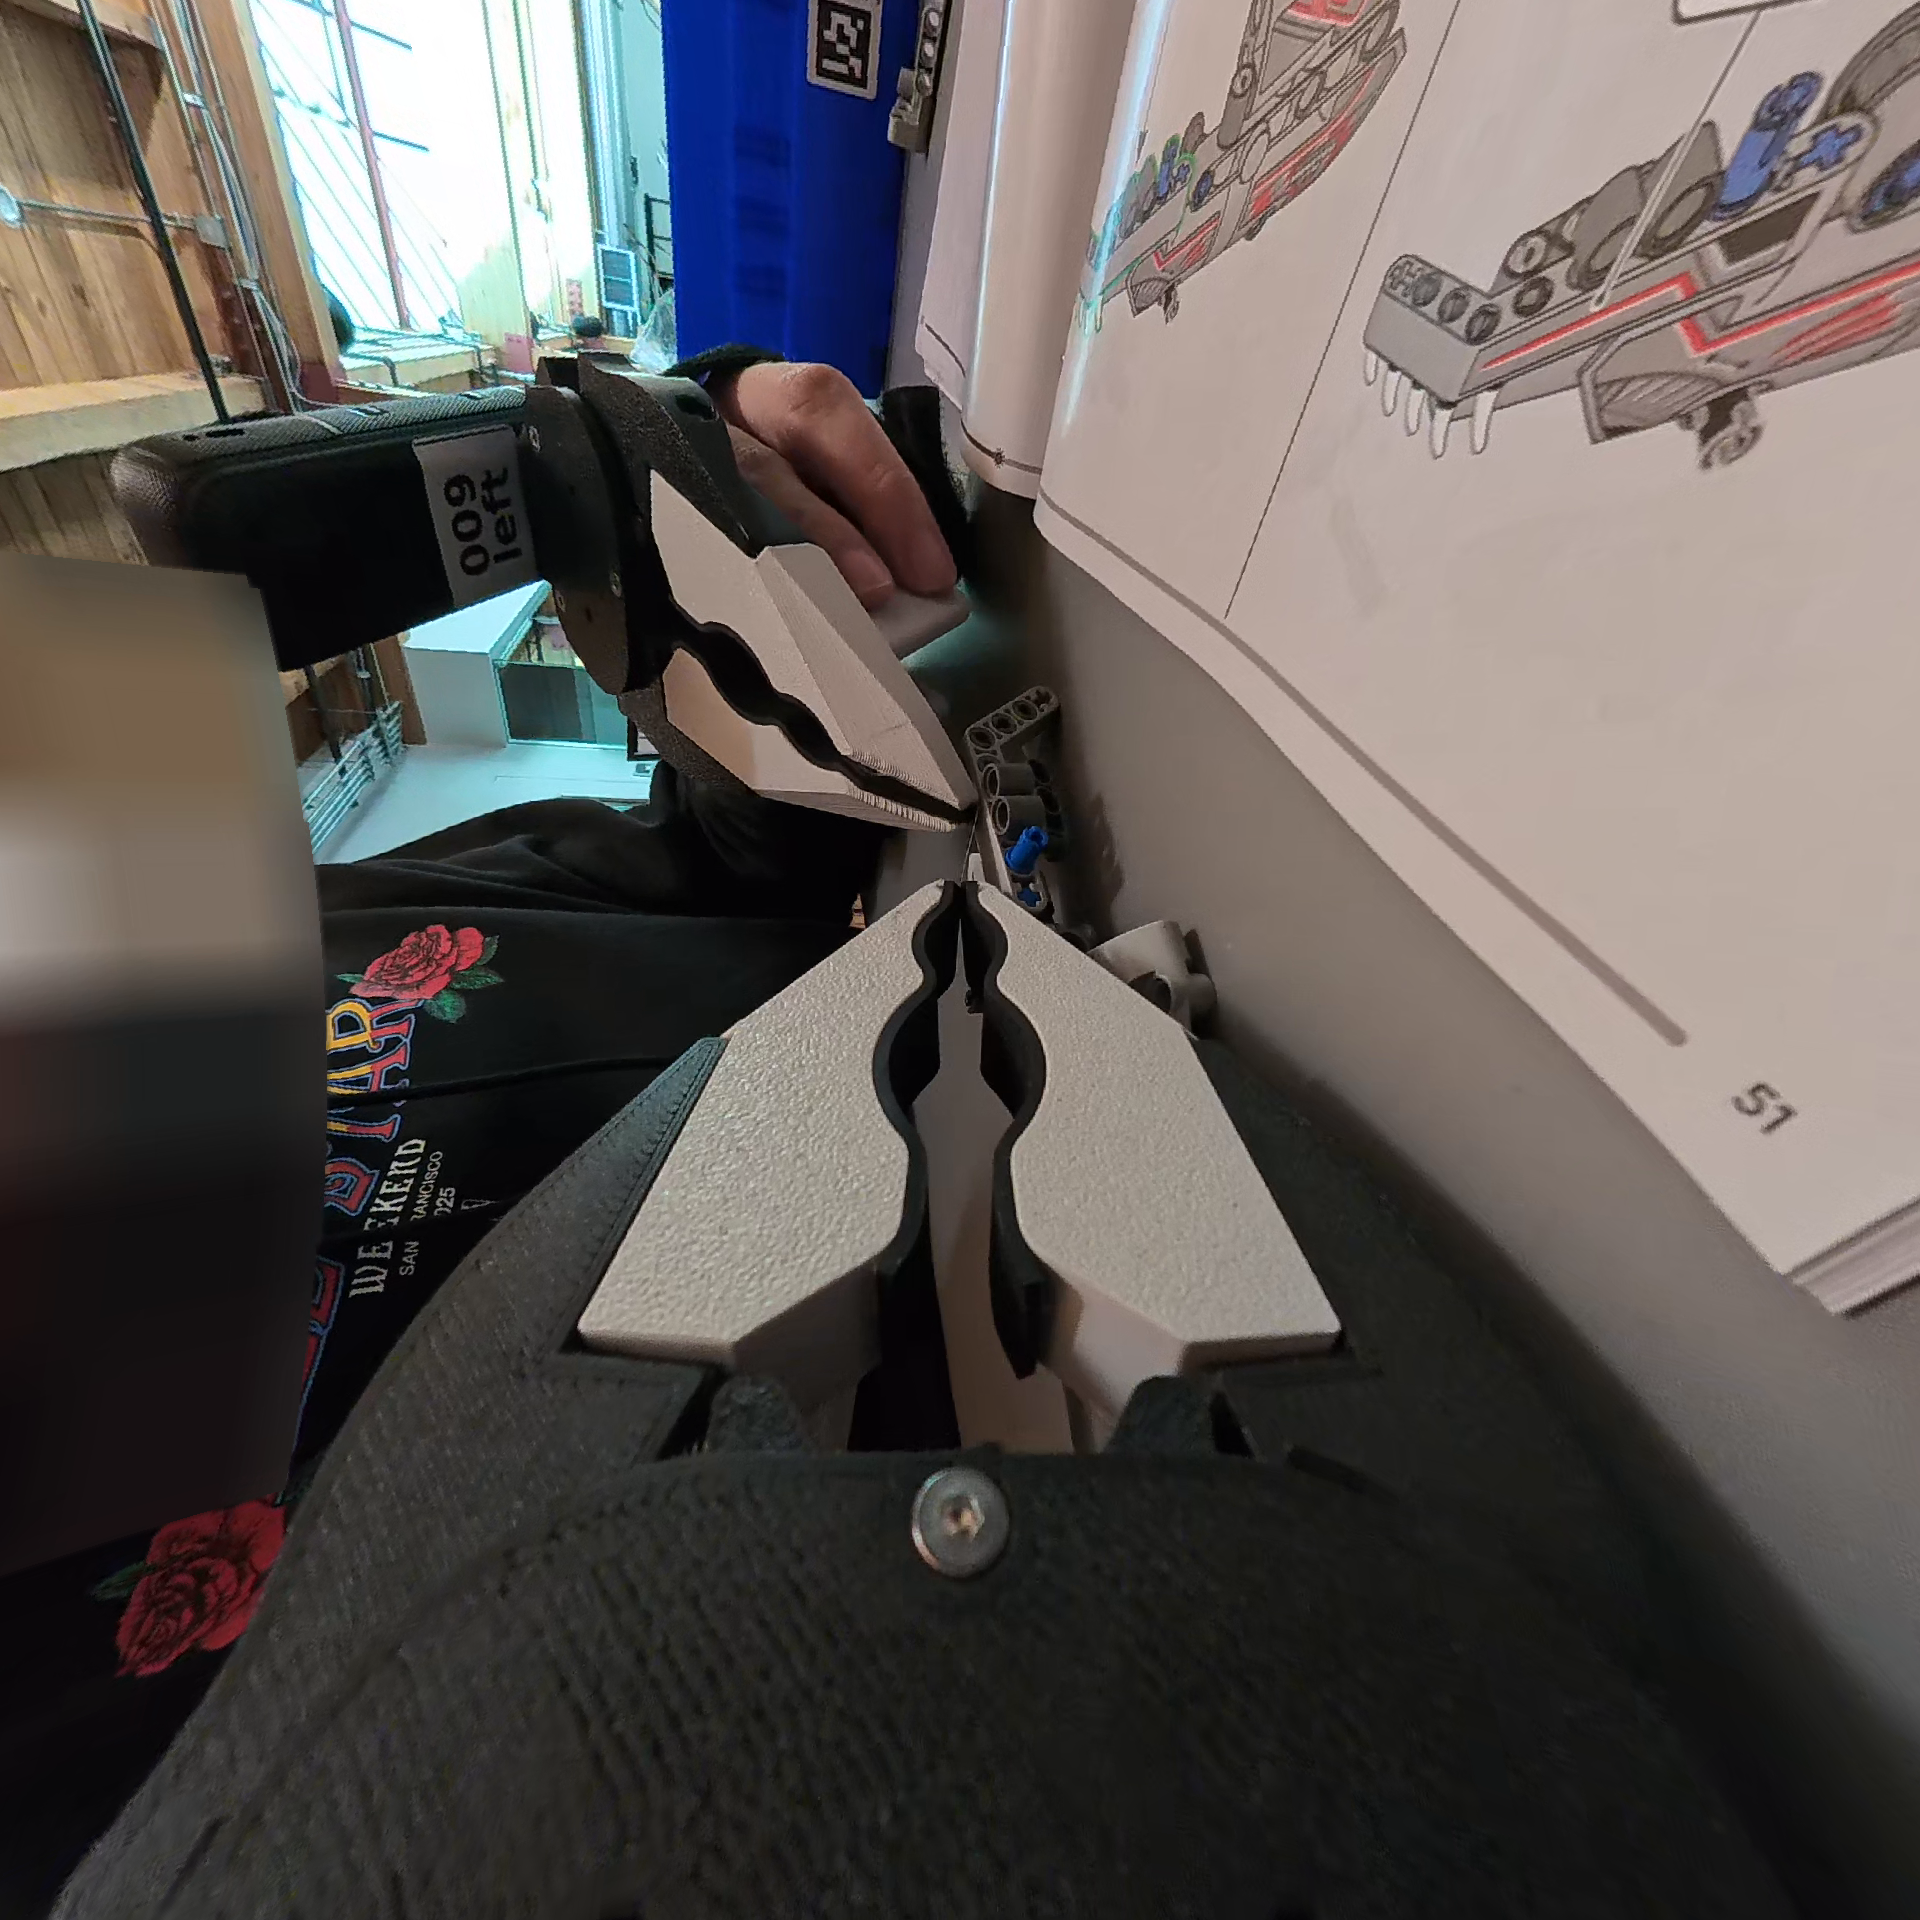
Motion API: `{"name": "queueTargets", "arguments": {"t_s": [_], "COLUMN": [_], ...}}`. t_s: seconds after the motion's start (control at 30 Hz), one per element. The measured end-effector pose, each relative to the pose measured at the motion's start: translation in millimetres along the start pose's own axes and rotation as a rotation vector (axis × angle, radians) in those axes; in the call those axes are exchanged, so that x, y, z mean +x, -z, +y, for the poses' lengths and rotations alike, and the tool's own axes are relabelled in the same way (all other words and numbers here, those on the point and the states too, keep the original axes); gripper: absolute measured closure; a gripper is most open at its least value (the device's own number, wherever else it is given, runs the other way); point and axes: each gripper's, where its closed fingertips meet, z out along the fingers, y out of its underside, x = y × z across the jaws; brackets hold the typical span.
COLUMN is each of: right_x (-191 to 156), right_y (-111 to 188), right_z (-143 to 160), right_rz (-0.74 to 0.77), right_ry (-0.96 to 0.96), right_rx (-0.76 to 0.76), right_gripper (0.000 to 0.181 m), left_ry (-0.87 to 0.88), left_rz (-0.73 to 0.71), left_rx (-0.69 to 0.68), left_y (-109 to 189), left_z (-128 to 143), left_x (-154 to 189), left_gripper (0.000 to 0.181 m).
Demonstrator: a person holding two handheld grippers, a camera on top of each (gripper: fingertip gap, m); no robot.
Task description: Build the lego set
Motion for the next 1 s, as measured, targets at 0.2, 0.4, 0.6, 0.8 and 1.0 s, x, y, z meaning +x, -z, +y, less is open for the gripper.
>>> {"name": "queueTargets", "arguments": {"t_s": [0.2,0.4,0.6,0.8,1.0], "right_x": [0.5,1.3,2.1,3.4,4.3], "right_y": [-0.2,-0.9,-0.1,0.7,1.3], "right_z": [0.2,0.7,1.4,0.6,1.1], "right_rz": [0.022,0.056,0.072,0.095,0.123], "right_ry": [-0.009,-0.011,-0.04,-0.041,-0.04], "right_rx": [0.008,0.012,0.024,0.028,0.03], "right_gripper": [0.181,0.181,0.181,0.181,0.181], "left_ry": [-0.038,-0.021,-0.001,0.006,0.007], "left_rz": [0.007,0.003,0.006,0.006,0.006], "left_rx": [-0.011,-0.041,-0.086,-0.109,-0.129], "left_y": [-0.8,-1.2,-1.7,-2.3,-2.6], "left_z": [0.4,0.8,1.2,1.3,1.4], "left_x": [3.0,2.7,2.5,2.3,2.4], "left_gripper": [0.181,0.181,0.181,0.181,0.181]}}
